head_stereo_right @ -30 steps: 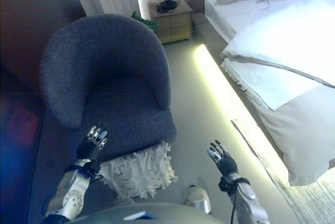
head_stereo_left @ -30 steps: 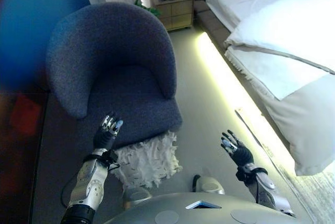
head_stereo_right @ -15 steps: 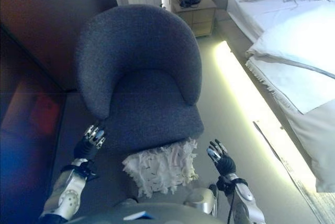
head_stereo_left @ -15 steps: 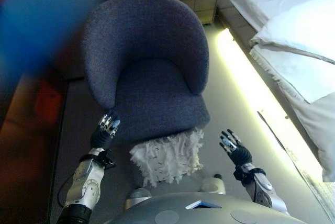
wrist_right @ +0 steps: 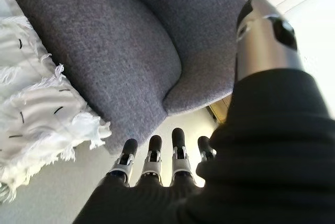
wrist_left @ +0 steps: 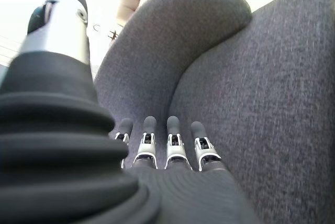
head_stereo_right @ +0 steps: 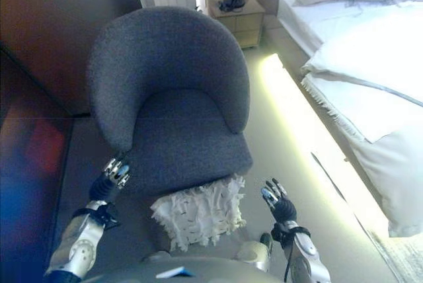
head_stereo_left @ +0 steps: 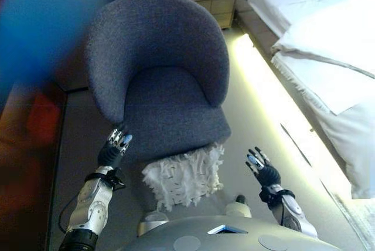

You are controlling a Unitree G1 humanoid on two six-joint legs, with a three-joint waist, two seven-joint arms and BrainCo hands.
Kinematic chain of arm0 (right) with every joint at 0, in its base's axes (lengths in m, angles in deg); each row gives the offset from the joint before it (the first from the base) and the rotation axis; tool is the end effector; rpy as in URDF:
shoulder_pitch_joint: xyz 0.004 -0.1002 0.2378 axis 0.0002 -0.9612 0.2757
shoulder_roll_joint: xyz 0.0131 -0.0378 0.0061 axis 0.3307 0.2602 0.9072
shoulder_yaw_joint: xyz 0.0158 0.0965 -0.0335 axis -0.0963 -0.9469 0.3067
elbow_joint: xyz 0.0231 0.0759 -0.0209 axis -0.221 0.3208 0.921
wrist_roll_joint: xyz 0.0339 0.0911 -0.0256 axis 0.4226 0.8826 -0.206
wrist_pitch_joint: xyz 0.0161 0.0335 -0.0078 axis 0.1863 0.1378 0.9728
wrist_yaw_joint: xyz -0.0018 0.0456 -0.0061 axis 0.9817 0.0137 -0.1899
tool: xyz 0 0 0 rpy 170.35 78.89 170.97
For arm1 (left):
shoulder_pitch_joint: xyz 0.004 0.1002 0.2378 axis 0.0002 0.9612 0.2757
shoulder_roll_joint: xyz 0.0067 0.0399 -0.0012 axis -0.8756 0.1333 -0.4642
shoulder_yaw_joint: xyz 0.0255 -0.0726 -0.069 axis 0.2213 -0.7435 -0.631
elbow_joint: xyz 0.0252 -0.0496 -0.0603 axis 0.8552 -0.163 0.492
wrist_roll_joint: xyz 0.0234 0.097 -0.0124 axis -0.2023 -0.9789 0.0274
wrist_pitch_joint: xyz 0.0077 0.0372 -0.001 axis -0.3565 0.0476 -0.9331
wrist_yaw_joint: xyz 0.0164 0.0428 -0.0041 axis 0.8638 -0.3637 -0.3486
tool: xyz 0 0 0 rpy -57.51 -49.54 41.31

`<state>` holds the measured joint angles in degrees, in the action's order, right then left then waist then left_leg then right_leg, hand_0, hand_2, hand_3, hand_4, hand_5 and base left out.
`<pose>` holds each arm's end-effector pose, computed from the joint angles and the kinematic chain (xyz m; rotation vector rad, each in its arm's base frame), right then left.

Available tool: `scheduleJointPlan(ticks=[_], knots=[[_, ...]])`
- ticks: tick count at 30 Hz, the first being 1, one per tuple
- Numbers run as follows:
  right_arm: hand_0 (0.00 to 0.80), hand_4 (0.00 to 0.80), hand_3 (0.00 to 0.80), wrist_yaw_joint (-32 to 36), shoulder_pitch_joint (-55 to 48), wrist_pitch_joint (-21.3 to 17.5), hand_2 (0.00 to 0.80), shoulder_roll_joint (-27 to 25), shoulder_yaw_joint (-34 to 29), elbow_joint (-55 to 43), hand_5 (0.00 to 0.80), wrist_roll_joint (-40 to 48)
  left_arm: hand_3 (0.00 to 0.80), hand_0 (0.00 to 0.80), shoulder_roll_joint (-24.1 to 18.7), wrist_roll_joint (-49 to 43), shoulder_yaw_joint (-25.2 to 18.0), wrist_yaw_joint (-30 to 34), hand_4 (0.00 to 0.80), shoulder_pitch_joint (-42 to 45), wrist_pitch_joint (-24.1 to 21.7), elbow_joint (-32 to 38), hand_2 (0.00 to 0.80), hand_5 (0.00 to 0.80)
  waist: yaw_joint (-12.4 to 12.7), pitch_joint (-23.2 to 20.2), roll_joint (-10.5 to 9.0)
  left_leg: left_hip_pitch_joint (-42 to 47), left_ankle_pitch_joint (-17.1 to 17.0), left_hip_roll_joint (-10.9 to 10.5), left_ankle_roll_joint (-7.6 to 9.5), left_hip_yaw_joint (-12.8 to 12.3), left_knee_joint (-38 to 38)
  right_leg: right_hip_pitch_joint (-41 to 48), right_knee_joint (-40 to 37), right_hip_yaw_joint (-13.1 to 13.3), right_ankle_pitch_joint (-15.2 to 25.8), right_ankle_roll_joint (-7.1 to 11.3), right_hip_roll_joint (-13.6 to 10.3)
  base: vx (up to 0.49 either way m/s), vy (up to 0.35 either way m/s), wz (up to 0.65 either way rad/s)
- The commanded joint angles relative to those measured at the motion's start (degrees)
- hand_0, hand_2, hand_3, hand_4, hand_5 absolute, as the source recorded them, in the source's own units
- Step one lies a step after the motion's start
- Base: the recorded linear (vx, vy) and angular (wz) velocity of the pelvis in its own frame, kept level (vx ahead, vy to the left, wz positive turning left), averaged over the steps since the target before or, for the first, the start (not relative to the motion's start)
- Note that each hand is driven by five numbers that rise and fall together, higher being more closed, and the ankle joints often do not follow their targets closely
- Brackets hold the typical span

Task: Pick up the cushion and take it to the sofa

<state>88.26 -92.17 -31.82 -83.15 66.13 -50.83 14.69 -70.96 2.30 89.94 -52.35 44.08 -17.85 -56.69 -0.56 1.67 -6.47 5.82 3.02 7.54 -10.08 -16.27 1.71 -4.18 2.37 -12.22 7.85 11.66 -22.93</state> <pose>0.0799 -0.2029 -0.0596 0.4642 0.5976 -0.0889 0.1244 0.2526 -0.0188 -0.2980 0.3294 0.1089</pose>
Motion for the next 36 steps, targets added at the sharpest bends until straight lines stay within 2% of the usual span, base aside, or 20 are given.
scheduleJointPlan(ticks=[1, 2, 7, 11, 13, 16, 18, 20, 22, 24, 26, 28, 29, 31, 33, 35, 36], knots=[[0.0, 0.0, 0.0, 0.6, 3.0, -1.6, 0.0, -1.7, 1.3, -3.0, 0.0, 0.2, 0.0, 0.0, -1.6, -1.0, -0.9, -2.6, 0.0, -3.8, -2.5, 2.5, 0.0, 0.0, -0.5, 2.3, 1.01, -7.2, 2.8, 0.7, 7.24, 3.6, 6.4, 2.1, 0.2, 1.7, -1.2, 0.64, 1.9, 0.108, -0.274, -0.16], [0.0, 0.0, 0.0, -0.4, 3.5, -1.8, 0.0, -2.1, 2.0, -3.0, 0.0, 0.5, 0.0, 0.0, -1.4, -0.4, -0.1, -3.4, 0.0, -5.4, -2.2, 1.6, 0.0, 0.0, -0.9, 2.7, 1.09, -7.3, 2.0, 1.3, 6.89, 4.4, 6.1, 1.8, 0.4, 3.0, -2.4, 0.36, 3.6, 0.12, -0.25, 0.0], [0.0, 0.0, 0.0, 0.2, 3.3, -0.1, 0.0, -3.9, 2.6, -5.1, 0.0, 0.4, 0.0, 0.0, 0.0, 0.7, -0.1, -4.3, 0.0, -5.3, -2.8, 1.4, 0.0, 0.0, -1.7, 3.2, 1.58, -4.5, -1.9, 5.0, 4.72, 4.3, 2.4, 3.2, 1.5, 2.8, -6.2, -0.72, 7.3, 0.133, -0.198, 0.09], [0.0, 0.0, 0.0, 0.9, 2.8, 0.7, 0.0, -5.8, 1.8, -5.9, 0.0, -0.3, 0.0, 0.0, 0.6, 1.6, 0.0, -5.3, 0.0, -2.5, -3.1, 3.9, 0.0, 0.0, -1.2, 3.6, 1.36, -4.8, -1.9, 5.7, 4.11, 5.0, 5.8, 4.9, 1.5, 2.1, -7.4, -2.67, 9.4, 0.084, -0.136, 0.16], [0.0, 0.0, 0.0, 0.8, 2.1, -0.4, 0.0, -6.2, 1.4, -6.2, 0.0, 0.2, 0.0, 0.0, 0.9, 1.7, 0.2, -4.9, 0.0, -1.8, -3.2, 4.3, 0.0, 0.0, -1.0, 4.2, 1.45, -5.9, -2.6, 5.6, 3.92, 4.0, 8.4, 5.8, 1.4, 0.7, -7.5, -3.06, 9.5, 0.023, -0.024, 0.22], [0.0, 0.0, 0.0, 0.7, 1.9, -2.8, 0.0, -6.1, 1.4, -5.5, 0.0, 1.3, 0.0, 0.0, 1.0, 1.1, 0.4, -3.4, 0.0, -1.5, -4.2, 3.7, 0.0, 0.0, -0.4, 4.1, 2.18, -5.4, -3.6, 4.4, 3.88, 4.7, 2.7, 5.9, 1.9, -1.2, -7.8, -2.32, 8.6, 0.013, 0.135, 0.28], [0.0, 0.0, 0.0, -0.1, 1.7, -3.0, 0.0, -5.4, 0.7, -5.4, 0.0, 2.0, 0.0, 0.0, 1.2, 0.1, 0.4, -3.2, 0.0, -1.3, -4.5, 3.5, 0.0, 0.0, -0.2, 3.7, 2.72, -4.6, -4.7, 3.8, 3.81, 6.2, -0.9, 5.9, 2.1, -1.3, -8.0, -1.89, 8.2, 0.057, 0.225, 0.22], [0.0, 0.0, 0.0, -0.1, 1.8, -3.4, 0.0, -4.7, 0.2, -4.9, 0.0, 3.1, 0.0, 0.0, 1.4, -0.7, -0.1, -3.1, 0.0, -1.6, -4.0, 3.7, 0.0, 0.0, -0.4, 3.7, 2.79, -4.2, -3.6, 2.6, 4.5, 6.2, -0.6, 5.2, 2.8, -0.8, -7.3, -1.5, 6.7, 0.014, 0.239, 0.18], [0.0, 0.0, 0.0, -0.1, 1.2, -4.1, 0.0, -3.5, -0.1, -5.1, 0.0, 2.7, 0.0, 0.0, 1.2, -1.6, -0.4, -2.4, 0.0, -1.6, -3.6, 3.6, 0.0, 0.0, -0.7, 3.9, 2.81, -4.0, -2.8, 1.0, 5.28, 5.5, -0.3, 4.7, 4.1, -0.6, -5.4, -0.96, 4.2, 0.021, 0.292, 0.11], [0.0, 0.0, 0.0, 0.3, 0.3, -4.4, 0.0, -2.4, -1.0, -5.3, 0.0, 3.1, 0.0, 0.0, 0.2, -3.0, -0.6, -0.4, 0.0, -1.8, -3.8, 2.2, 0.0, 0.0, -0.9, 3.7, 2.91, -4.3, -1.7, -1.3, 6.85, 5.4, 0.1, 4.8, 5.9, -0.1, -3.6, -0.69, 1.2, 0.061, 0.32, 0.11], [0.0, 0.0, 0.0, -0.7, -0.2, -5.1, 0.0, -1.6, -1.1, -5.2, 0.0, 2.4, 0.0, 0.0, -0.2, -2.7, -0.2, 0.5, 0.0, -2.5, -3.3, 1.3, 0.0, 0.0, -1.3, 4.0, 3.28, -3.8, -0.9, -3.9, 8.64, 6.1, -0.1, 2.2, 11.9, 1.9, 0.4, -0.74, -2.1, 0.073, 0.369, 0.15], [0.0, 0.0, 0.0, -1.0, -0.7, -5.0, 0.0, -1.6, -1.1, -5.8, 0.0, 3.0, 0.0, 0.0, -0.6, -2.4, -0.1, 0.8, 0.0, -2.9, -2.6, 1.1, 0.0, 0.0, -2.3, 4.3, 4.51, -3.5, -0.6, -4.9, 10.35, 7.0, -0.4, -0.6, 18.6, 5.1, -1.0, -2.06, -0.1, 0.049, 0.327, 0.23], [0.0, 0.0, 0.0, -0.5, -0.9, -4.9, 0.0, -1.6, -1.1, -6.1, 0.0, 3.1, 0.0, 0.0, -0.8, -2.2, 0.1, 0.9, 0.0, -3.4, -2.4, 0.9, 0.0, 0.0, -2.7, 4.3, 4.89, -3.5, -0.4, -5.3, 10.94, 7.3, -0.3, -1.5, 21.2, 5.6, -1.9, -2.49, 1.6, 0.037, 0.217, 0.31], [0.0, 0.0, 0.0, -0.3, -1.1, -5.4, 0.0, -1.4, 0.0, -6.3, 0.0, 2.1, 0.0, 0.0, -1.1, -2.1, 0.4, 0.5, 0.0, -3.1, -2.4, 1.3, 0.0, 0.0, -2.4, 4.4, 5.11, -3.6, -0.1, -6.2, 11.8, 7.0, -0.6, -2.3, 23.4, 4.5, -3.1, -2.94, 4.1, 0.039, 0.141, 0.1], [0.0, 0.0, 0.0, 0.0, -0.8, -5.3, 0.0, -1.6, 0.8, -6.4, 0.0, 2.2, 0.0, 0.0, -1.2, -1.8, 0.2, 0.0, 0.0, -2.5, -2.2, 2.1, 0.0, 0.0, -1.8, 4.6, 4.87, -3.7, 0.0, -7.0, 12.15, 6.3, -0.7, -2.3, 21.8, 2.2, -4.7, -3.19, 7.0, 0.02, 0.031, -0.13], [0.0, 0.0, 0.0, -0.4, 0.4, -5.8, 0.0, -2.1, 1.6, -5.9, 0.0, 2.7, 0.0, 0.0, -1.4, -1.5, 1.0, -0.9, 0.0, -3.0, -2.5, 2.0, 0.0, 0.0, -1.3, 5.0, 4.45, -5.4, 0.0, -7.4, 12.06, 6.5, 0.5, -0.8, 15.6, 0.6, -9.1, -4.37, 11.0, -0.013, -0.064, -0.22], [0.0, 0.0, 0.0, -0.6, 1.0, -6.0, 0.0, -2.5, 1.8, -5.2, 0.0, 3.4, 0.0, 0.0, -1.1, -1.7, 1.3, -1.7, 0.0, -3.4, -2.2, 2.0, 0.0, 0.0, -1.1, 4.9, 4.38, -5.9, -0.4, -7.3, 11.68, 6.7, 0.8, 0.2, 12.6, 0.5, -10.0, -4.97, 11.7, -0.017, -0.075, -0.36]])
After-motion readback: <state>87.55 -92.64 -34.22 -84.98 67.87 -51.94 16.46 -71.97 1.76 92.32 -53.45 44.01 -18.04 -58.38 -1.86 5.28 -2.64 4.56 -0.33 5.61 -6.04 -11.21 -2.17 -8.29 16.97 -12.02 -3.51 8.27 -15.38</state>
